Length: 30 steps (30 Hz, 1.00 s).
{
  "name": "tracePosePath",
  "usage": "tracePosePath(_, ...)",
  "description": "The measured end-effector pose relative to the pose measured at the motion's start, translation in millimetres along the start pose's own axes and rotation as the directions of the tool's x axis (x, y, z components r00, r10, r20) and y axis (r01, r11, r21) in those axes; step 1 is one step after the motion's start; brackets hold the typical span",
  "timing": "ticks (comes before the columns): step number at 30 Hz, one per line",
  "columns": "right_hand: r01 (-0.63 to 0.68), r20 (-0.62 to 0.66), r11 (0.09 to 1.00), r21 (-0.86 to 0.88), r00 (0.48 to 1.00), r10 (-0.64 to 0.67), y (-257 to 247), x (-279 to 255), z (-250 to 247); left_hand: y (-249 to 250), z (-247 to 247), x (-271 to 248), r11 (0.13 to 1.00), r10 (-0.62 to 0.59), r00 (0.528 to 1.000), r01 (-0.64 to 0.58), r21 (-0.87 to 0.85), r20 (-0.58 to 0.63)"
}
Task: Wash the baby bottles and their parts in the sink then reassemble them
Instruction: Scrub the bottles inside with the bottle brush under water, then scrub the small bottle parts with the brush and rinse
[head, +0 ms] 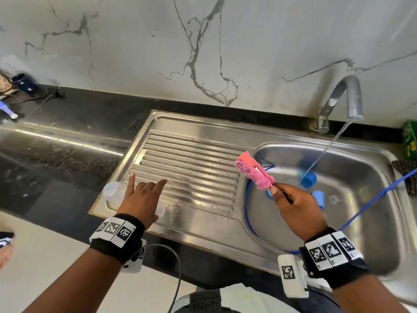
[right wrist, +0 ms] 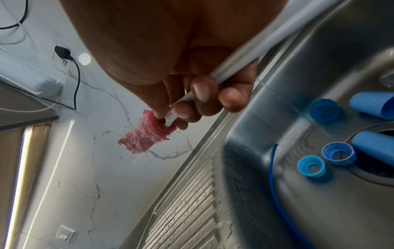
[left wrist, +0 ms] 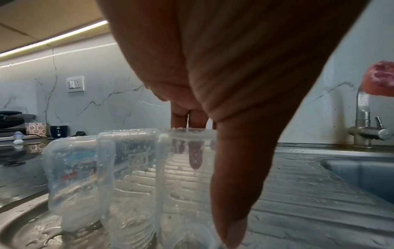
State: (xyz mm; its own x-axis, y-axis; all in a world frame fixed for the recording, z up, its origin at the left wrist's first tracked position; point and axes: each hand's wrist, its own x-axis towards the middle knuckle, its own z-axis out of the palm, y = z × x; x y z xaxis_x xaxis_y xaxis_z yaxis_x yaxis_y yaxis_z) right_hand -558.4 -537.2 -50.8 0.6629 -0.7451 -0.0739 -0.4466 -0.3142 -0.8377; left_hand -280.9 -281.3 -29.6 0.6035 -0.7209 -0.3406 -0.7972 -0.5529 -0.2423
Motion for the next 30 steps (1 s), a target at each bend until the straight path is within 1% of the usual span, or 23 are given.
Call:
tracePosePath(4, -0.011, 0.003, 0.998, 0.055, 1.000, 0.011, 12.2, -1.7, -19.9, 5.8, -4.9, -0.1, 0.999, -0.008, 1.000, 0.009, -0.041, 0.005)
tracePosePath(8, -0.040, -0.027, 0.998, 0.046, 0.999, 0.041, 20.4, -7.9, -50.4, 29.3, -19.4, 3.6, 0.984, 0.023, 0.993, -0.043, -0.171, -0.113)
tracePosePath(11, -0.070, -0.072, 0.997, 0.042, 0.995, 0.073, 30.4, -15.2, -79.4, 69.9, -33.7, 17.5, 0.955, 0.079, 0.972, -0.137, -0.263, -0.220)
tracePosePath(13, -0.090, -0.101, 0.996, 0.026, 0.991, 0.092, 39.6, -19.8, -98.5, 104.2, -43.2, 31.0, 0.923, 0.125, 0.948, -0.219, -0.316, -0.293)
tracePosePath(16, -0.145, -0.172, 0.989, 0.009, 0.975, 0.145, 61.4, -28.1, -131.7, 170.2, -60.3, 57.7, 0.820, 0.218, 0.902, -0.376, -0.431, -0.372)
tracePosePath(18, -0.200, -0.220, 0.980, -0.009, 0.956, 0.193, 76.8, -32.4, -147.8, 213.7, -69.4, 74.5, 0.743, 0.290, 0.889, -0.442, -0.502, -0.353)
tracePosePath(19, -0.231, -0.249, 0.973, -0.010, 0.943, 0.222, 86.0, -34.8, -156.0, 236.5, -72.7, 82.8, 0.719, 0.328, 0.885, -0.461, -0.520, -0.330)
tracePosePath(21, -0.279, -0.281, 0.960, 0.023, 0.920, 0.274, 100.6, -38.9, -167.3, 274.4, -74.4, 96.5, 0.699, 0.383, 0.879, -0.477, -0.532, -0.285)
tracePosePath(24, -0.340, -0.281, 0.939, 0.061, 0.897, 0.343, 114.4, -45.0, -178.1, 321.0, -73.5, 111.4, 0.688, 0.451, 0.873, -0.472, -0.551, -0.185)
tracePosePath(26, -0.386, -0.291, 0.918, 0.093, 0.871, 0.396, 124.8, -48.2, -186.1, 353.0, -69.6, 123.6, 0.686, 0.501, 0.857, -0.480, -0.546, -0.124)
tracePosePath(30, -0.431, -0.287, 0.885, 0.177, 0.837, 0.465, 139.9, -49.2, -196.1, 403.2, -52.7, 143.7, 0.715, 0.545, 0.838, -0.457, -0.529, 0.012)
